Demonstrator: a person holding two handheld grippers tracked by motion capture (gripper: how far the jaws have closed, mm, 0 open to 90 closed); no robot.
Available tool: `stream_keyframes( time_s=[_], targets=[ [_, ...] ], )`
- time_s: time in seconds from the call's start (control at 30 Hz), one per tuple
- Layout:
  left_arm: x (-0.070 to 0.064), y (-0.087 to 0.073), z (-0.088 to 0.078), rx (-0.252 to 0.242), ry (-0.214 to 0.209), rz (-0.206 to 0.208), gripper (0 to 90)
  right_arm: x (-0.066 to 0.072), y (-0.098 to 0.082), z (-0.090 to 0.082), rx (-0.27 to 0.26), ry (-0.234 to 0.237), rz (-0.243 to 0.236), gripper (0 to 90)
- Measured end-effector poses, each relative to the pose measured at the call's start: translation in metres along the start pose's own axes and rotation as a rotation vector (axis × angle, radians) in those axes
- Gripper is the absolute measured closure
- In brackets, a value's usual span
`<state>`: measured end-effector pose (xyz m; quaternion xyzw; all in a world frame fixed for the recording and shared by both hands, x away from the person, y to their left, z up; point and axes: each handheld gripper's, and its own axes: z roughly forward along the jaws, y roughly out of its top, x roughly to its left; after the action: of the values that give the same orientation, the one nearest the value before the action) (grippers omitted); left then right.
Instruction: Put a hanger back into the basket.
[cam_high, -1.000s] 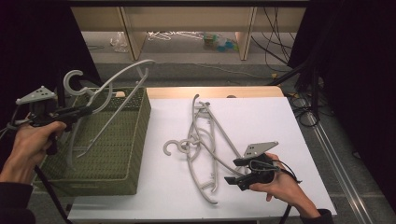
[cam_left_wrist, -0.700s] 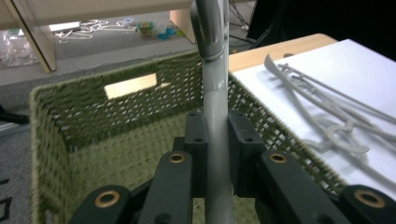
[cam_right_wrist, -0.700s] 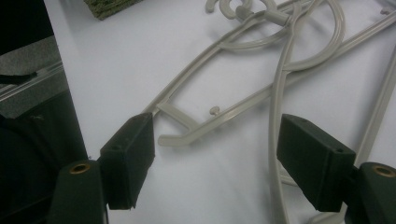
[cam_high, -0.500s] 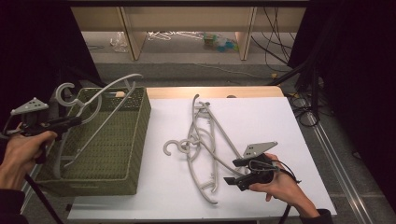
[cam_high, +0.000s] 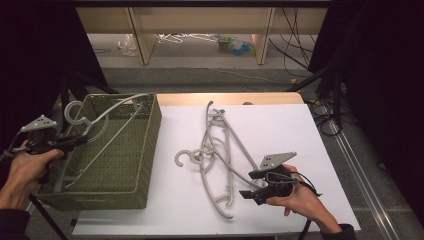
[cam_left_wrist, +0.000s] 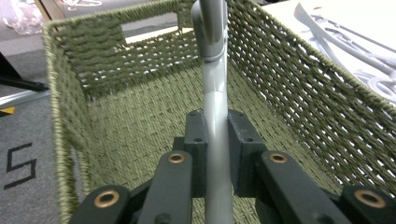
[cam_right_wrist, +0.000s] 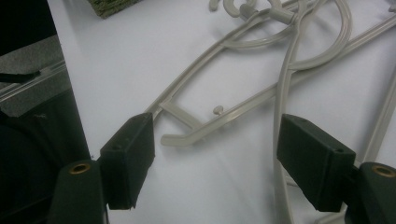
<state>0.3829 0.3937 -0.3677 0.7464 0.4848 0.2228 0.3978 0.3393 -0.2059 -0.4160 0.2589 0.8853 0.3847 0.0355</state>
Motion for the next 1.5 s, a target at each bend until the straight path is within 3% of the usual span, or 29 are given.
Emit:
stream_keyframes(
  time_s=[0.17,0.3,0.37,0.5,0.67,0.77,0.83,0.93,0.97,1.03,1.1,1.2,1.23,1.33,1.5],
  targets=[
    [-0.002,-0.001,0.012,0.058,-0.001,0.024,79.0,-0.001,-0.001,0.0,0.002,-0.001,0.0,28.7],
    [-0.004,-0.004,0.022,0.097,0.003,0.013,78.8,0.0,-0.001,0.0,0.003,0.002,0.004,28.7],
    [-0.005,-0.006,0.028,0.112,0.005,-0.012,78.5,-0.001,-0.001,-0.001,0.003,0.004,0.009,28.7],
    [-0.005,-0.008,0.037,0.172,0.013,0.001,78.4,0.0,-0.002,0.001,0.002,0.0,0.001,28.7],
    [-0.003,-0.01,0.047,0.219,0.055,-0.035,77.9,-0.001,-0.002,0.001,0.0,0.004,-0.002,28.7],
    [0.001,-0.015,0.049,0.21,0.098,-0.093,76.7,-0.002,-0.003,0.0,0.002,0.004,0.0,28.7],
    [0.004,-0.018,0.05,0.216,0.116,-0.105,75.3,-0.001,-0.004,0.001,0.01,0.01,0.008,28.7],
    [0.005,-0.022,0.05,0.185,0.14,-0.147,72.3,-0.001,-0.004,0.001,0.009,0.009,0.005,28.7],
    [0.006,-0.021,0.047,0.227,0.141,-0.133,70.3,-0.001,-0.004,0.002,0.007,0.004,0.002,28.7],
    [0.008,-0.021,0.044,0.211,0.154,-0.158,63.8,-0.001,-0.004,0.002,0.01,0.006,0.0,28.7],
    [0.007,-0.02,0.038,0.197,0.206,-0.168,57.2,-0.001,-0.004,0.002,0.006,0.006,-0.001,28.7],
    [0.003,-0.018,0.032,0.145,0.208,-0.204,52.3,-0.002,-0.005,0.002,0.003,0.0,0.004,28.7],
    [0.002,-0.016,0.027,0.14,0.195,-0.206,48.9,-0.002,-0.005,0.001,0.003,0.001,0.005,28.7],
    [-0.012,-0.011,0.01,0.021,0.135,-0.242,44.2,-0.002,-0.005,0.001,-0.001,-0.003,0.009,28.6],
    [-0.051,-0.004,-0.01,-0.097,0.054,-0.178,35.2,-0.003,-0.006,0.002,-0.013,-0.016,0.019,28.2]
  ],
)
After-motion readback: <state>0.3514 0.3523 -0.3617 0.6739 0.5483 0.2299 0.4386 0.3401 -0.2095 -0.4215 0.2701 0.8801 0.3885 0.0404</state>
